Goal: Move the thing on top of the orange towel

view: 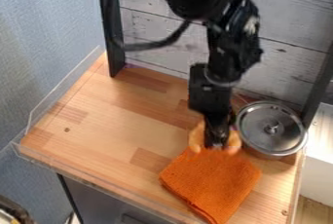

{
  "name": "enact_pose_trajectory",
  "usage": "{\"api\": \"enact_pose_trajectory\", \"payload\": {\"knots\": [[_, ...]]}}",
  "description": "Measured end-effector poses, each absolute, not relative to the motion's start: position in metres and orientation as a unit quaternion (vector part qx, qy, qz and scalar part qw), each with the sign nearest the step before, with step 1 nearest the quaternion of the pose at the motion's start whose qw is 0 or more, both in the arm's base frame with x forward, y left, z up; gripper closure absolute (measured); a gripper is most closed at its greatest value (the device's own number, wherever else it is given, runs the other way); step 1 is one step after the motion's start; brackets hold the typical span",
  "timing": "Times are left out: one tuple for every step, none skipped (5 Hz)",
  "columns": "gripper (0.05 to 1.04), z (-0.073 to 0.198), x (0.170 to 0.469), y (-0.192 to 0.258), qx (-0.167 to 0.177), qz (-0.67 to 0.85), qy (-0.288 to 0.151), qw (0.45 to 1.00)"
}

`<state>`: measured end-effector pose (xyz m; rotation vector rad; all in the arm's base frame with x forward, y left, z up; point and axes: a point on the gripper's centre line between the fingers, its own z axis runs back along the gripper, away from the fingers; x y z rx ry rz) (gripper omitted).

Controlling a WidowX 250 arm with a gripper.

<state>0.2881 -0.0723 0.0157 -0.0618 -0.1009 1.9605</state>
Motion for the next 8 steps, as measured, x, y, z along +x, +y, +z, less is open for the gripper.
{"api": "enact_pose_trajectory", "payload": {"knots": [[0.429,0.002,0.276,-0.070,-0.022,0.830,-0.039,0.555],[0.429,-0.013,0.270,-0.071,-0.020,0.831,-0.028,0.556],[0.429,-0.025,0.268,-0.073,-0.027,0.827,-0.023,0.561],[0.363,-0.025,0.271,-0.074,-0.038,0.829,-0.023,0.557],[0.184,-0.027,0.270,-0.073,-0.034,0.835,-0.018,0.549],[0.075,-0.027,0.267,-0.070,-0.022,0.841,-0.022,0.541],[0.081,-0.027,0.266,-0.069,-0.015,0.839,-0.025,0.544],[0.083,-0.016,0.269,-0.069,-0.020,0.836,-0.029,0.548]]}}
